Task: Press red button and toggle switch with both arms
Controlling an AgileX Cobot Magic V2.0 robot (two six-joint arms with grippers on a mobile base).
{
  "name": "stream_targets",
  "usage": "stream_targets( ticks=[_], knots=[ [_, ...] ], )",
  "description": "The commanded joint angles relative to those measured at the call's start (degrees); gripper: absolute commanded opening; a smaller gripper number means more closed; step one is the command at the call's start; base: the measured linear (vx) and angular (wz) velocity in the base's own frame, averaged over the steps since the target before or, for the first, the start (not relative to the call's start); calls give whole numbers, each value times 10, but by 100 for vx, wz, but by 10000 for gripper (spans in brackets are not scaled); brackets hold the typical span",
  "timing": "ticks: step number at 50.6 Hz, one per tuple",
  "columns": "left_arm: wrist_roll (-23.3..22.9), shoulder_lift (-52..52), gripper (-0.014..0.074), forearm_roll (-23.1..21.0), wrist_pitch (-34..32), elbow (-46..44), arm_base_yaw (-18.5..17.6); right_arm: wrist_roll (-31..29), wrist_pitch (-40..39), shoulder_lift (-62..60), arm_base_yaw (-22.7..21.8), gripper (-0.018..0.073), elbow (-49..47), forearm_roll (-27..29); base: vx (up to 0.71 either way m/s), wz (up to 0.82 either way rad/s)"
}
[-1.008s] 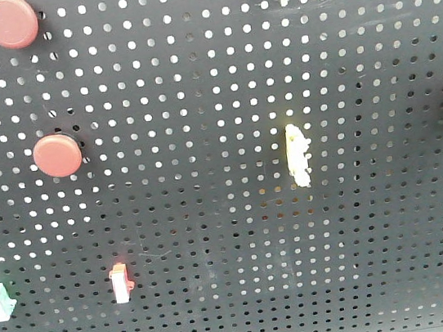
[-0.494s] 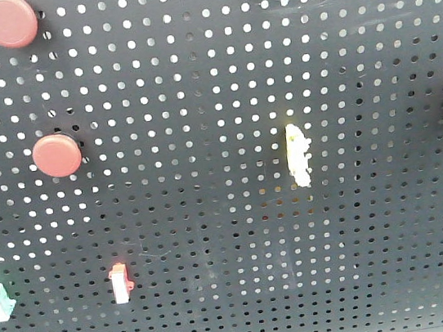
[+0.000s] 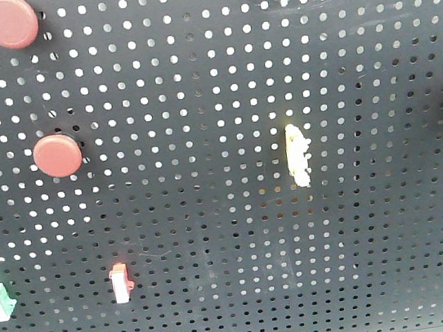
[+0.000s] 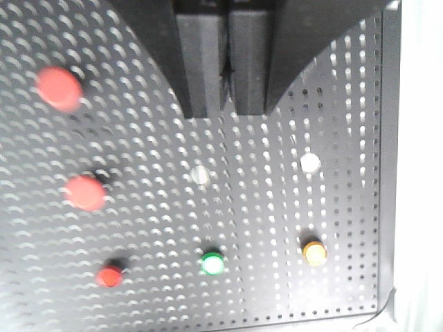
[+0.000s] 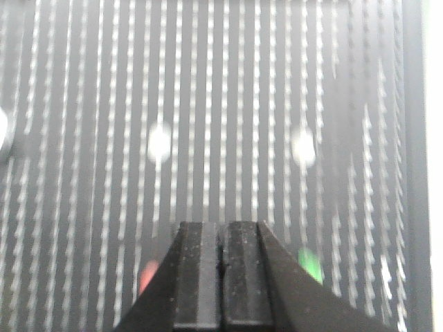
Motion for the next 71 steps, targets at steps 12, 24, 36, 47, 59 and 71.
stream_targets(
  ticks=[12, 24, 36, 47, 59, 71],
  knots=[
    [-3, 126, 1, 0, 20, -46, -1, -3, -48, 118, -4, -3, -29, -4, 0, 0],
    [-2, 178, 1, -79, -60, -49, -17, -3, -63, 126, -4, -3, -29, 0, 0, 0],
    [2, 256, 1, -70, -67, -121, -124, -3, -73, 127, -4, -3, -29, 0, 0, 0],
    [2, 342, 1, -55, -81, -181, -220, -3, -73, 127, -4, -3, -29, 0, 0, 0],
    [1, 408, 1, -56, -141, -201, -253, -3, -73, 127, -4, -3, -29, 0, 0, 0],
    [-4, 458, 1, -56, -204, -201, -253, -3, -73, 127, -4, -3, -29, 0, 0, 0]
  ],
)
